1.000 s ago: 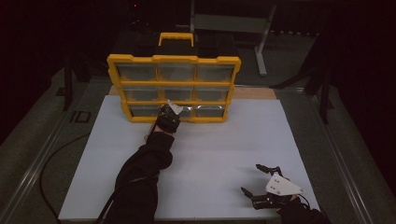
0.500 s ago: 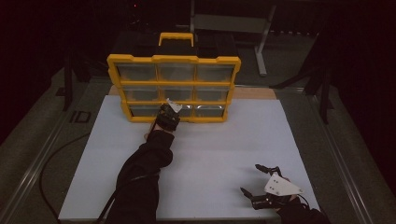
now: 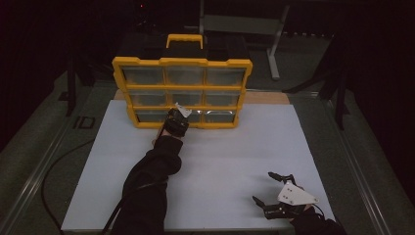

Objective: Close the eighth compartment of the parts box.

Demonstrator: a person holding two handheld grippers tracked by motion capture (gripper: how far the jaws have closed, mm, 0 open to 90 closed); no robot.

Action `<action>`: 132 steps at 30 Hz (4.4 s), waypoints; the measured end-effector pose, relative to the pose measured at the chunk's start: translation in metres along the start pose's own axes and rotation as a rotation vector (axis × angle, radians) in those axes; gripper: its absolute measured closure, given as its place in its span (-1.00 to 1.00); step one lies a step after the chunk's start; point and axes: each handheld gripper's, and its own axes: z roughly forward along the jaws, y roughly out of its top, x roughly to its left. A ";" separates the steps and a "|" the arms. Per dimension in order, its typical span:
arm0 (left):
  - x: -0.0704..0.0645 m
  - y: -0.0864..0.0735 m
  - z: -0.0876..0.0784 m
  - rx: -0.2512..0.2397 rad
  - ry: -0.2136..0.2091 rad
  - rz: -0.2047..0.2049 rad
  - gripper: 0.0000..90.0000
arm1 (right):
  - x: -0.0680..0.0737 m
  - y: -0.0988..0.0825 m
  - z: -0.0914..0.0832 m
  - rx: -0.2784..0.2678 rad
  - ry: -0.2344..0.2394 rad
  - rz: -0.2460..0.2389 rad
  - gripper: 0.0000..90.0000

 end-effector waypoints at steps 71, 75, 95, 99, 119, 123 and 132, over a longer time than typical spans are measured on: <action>-0.012 -0.014 -0.029 0.072 -0.155 -0.085 -1.00 | 0.001 0.000 0.001 0.011 -0.005 -0.008 -0.81; -0.012 -0.013 -0.032 0.066 -0.176 -0.088 -1.00 | 0.001 0.000 0.001 0.013 -0.005 -0.009 -0.81; -0.011 -0.014 -0.046 0.009 -0.238 -0.040 -1.00 | 0.001 0.000 0.001 0.013 -0.004 -0.009 -0.81; -0.013 -0.015 -0.050 -0.001 -0.272 -0.004 -1.00 | 0.001 0.000 0.001 0.011 -0.003 -0.008 -0.81; -0.012 -0.022 -0.071 -0.028 -0.375 0.094 -1.00 | 0.001 0.000 0.001 0.017 -0.003 -0.009 -0.81; -0.011 -0.026 -0.074 -0.033 -0.388 0.085 -1.00 | 0.001 0.000 0.001 0.016 -0.004 -0.008 -0.81; -0.004 -0.033 -0.085 -0.032 -0.387 0.091 -1.00 | 0.001 0.000 0.002 0.019 -0.002 -0.011 -0.81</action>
